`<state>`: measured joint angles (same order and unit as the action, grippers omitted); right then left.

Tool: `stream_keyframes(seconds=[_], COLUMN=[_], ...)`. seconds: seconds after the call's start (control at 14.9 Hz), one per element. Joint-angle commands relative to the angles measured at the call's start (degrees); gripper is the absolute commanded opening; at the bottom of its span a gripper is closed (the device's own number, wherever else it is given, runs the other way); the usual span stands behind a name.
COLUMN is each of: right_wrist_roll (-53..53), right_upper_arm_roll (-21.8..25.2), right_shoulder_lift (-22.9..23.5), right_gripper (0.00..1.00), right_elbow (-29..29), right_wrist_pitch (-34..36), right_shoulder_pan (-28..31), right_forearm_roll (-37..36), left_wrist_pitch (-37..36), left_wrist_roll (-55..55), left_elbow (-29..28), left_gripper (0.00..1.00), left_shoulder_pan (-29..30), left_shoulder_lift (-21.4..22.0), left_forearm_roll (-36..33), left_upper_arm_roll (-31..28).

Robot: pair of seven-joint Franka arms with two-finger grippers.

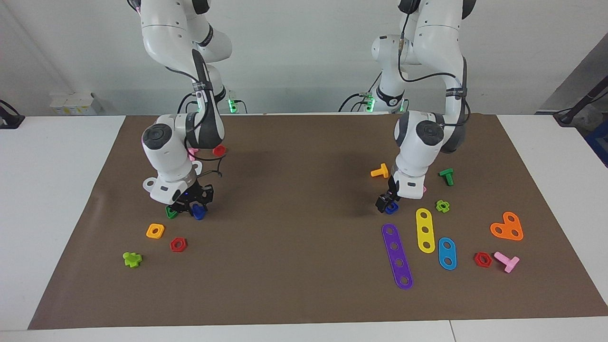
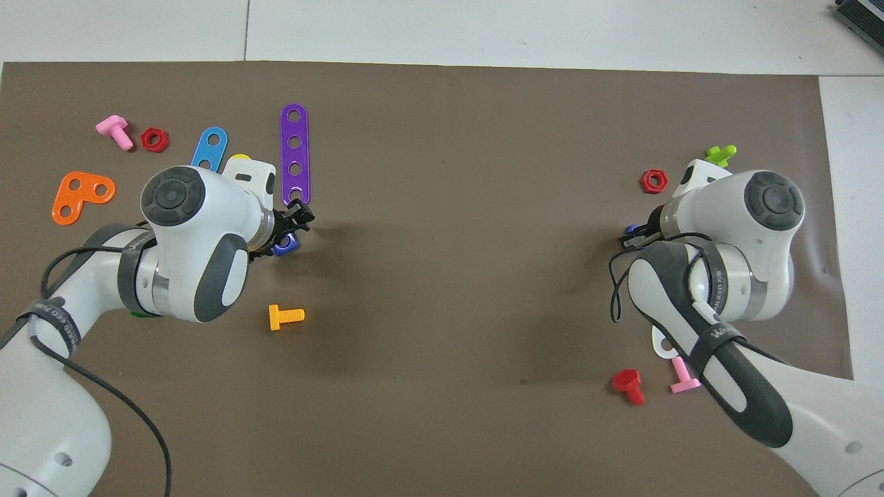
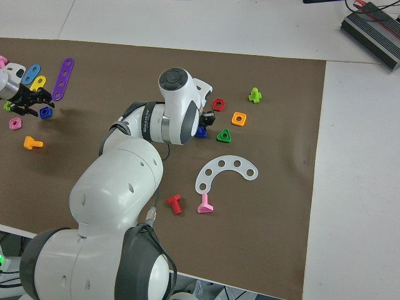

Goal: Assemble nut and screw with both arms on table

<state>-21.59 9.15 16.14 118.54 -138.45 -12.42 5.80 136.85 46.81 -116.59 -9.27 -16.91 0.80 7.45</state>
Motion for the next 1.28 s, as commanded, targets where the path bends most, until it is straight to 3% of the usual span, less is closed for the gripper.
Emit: stream_keyframes(seconds=[0.0,0.4,0.47,0.54,0.61,0.81,0.94,1.01,1.21], right_wrist_roll=[-0.4,-0.9,-1.0,-1.1,-0.6,-0.1,0.1,0.3,9.4], right_upper_arm_roll=[-0.4,-0.4,-0.4,-0.4,-0.4,-0.4,-0.4,-0.4,-0.4], right_shoulder_lift=[0.3,0.6,0.6,0.6,0.6,0.9,1.0,0.8,-0.9], right_gripper=[0.47,0.40,0.34,0.11,0.00,0.00,0.00,0.00,0.00], right_elbow=[-1.2,-1.3,-1.3,-1.2,-1.0,-1.3,-2.7,-3.8,-8.6], right_wrist_pitch=[-0.2,-0.9,-0.9,-1.0,-1.2,-2.1,-1.4,-0.5,3.8], right_shoulder_pan=[0.4,0.5,0.4,0.4,0.5,0.7,0.8,0.6,-1.3], right_forearm_roll=[1.8,1.8,1.8,1.8,1.8,1.8,1.8,1.8,1.8], left_wrist_pitch=[1.2,1.4,1.4,1.4,1.4,1.4,1.4,1.3,0.7], left_wrist_roll=[0.5,0.5,0.5,0.5,0.5,0.2,0.0,-0.1,-0.1], left_elbow=[-2.1,-3.3,-3.6,-3.6,-3.6,-3.5,-3.4,-3.2,-2.1], left_gripper=[0.82,0.81,0.78,0.73,0.69,0.47,0.15,0.04,0.00], left_shoulder_pan=[-0.8,-0.9,-0.9,-0.9,-0.9,-0.8,-0.8,-0.7,-0.8], left_shoulder_lift=[0.7,0.7,0.7,0.7,0.7,0.7,0.7,0.7,0.6], left_forearm_roll=[-2.2,-3.4,-3.4,-3.5,-3.5,-3.7,-4.8,-4.8,-6.6], left_upper_arm_roll=[-0.9,-0.9,-0.9,-0.9,-0.9,-0.9,-0.9,-0.9,-0.9])
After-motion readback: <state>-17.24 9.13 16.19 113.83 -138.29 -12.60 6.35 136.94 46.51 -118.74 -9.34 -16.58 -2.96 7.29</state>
